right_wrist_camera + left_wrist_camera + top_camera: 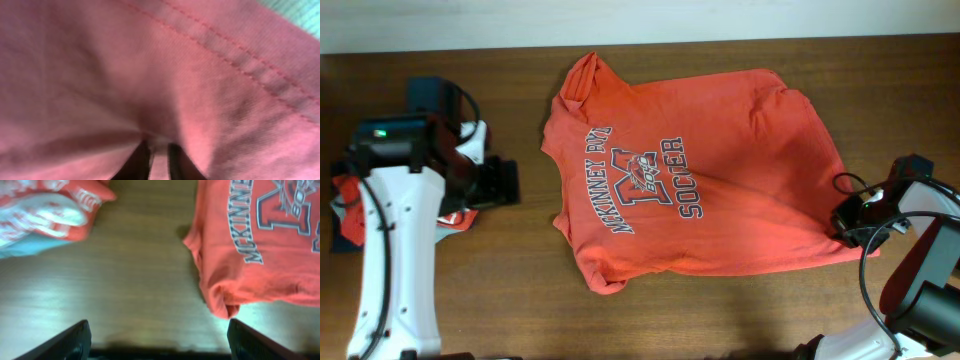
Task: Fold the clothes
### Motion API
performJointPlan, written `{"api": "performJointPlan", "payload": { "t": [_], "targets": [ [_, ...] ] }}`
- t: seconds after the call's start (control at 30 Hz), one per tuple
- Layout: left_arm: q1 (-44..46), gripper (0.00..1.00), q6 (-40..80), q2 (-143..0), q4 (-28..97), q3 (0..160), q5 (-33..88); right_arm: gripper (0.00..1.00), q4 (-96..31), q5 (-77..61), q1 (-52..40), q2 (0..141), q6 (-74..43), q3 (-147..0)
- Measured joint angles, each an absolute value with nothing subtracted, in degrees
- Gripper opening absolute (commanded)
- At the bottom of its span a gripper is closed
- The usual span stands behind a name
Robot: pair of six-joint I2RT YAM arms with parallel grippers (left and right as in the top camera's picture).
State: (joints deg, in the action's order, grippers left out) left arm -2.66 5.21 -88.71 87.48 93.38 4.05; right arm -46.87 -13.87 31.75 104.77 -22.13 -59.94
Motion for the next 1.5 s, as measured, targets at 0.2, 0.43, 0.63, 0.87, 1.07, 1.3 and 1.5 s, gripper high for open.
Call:
{"api": "performJointPlan", "payload": {
  "t": [0.2, 0.43, 0.63, 0.87, 1.07, 1.3, 1.5],
  "targets": [
    [-2.5, 0.87, 5.6, -88.7, 78.1, 71.9, 13.7, 0.54, -48.6, -17.0, 31.6, 104.8, -20.3, -61.1],
    [1.8, 0.76, 9.0, -88.6, 63.6, 50.9, 24.2, 0.57, -49.9, -20.4, 31.6, 99.5, -20.1, -63.1],
    [6.9, 0.59, 15.0, -88.6, 57.2, 46.5, 27.3, 0.58, -50.1, -22.6, 31.6, 92.4, -20.1, -64.7],
    [12.1, 0.37, 21.9, -88.6, 51.2, 45.9, 27.9, 0.58, -50.2, -23.1, 31.6, 89.7, -20.1, -64.7],
    [12.6, 0.01, 24.9, -88.8, 50.4, 46.3, 27.9, 0.58, -50.7, -23.1, 31.6, 89.7, -20.1, -64.7],
    [2.0, 0.04, 17.9, -89.5, 70.5, 63.4, 19.4, 0.58, -51.4, -23.3, 31.6, 89.7, -19.5, -64.7],
    [-0.6, 0.2, 14.1, -89.4, 70.9, 69.1, 11.4, 0.58, -52.3, -23.3, 31.6, 89.7, -19.0, -64.7]
  ]
}}
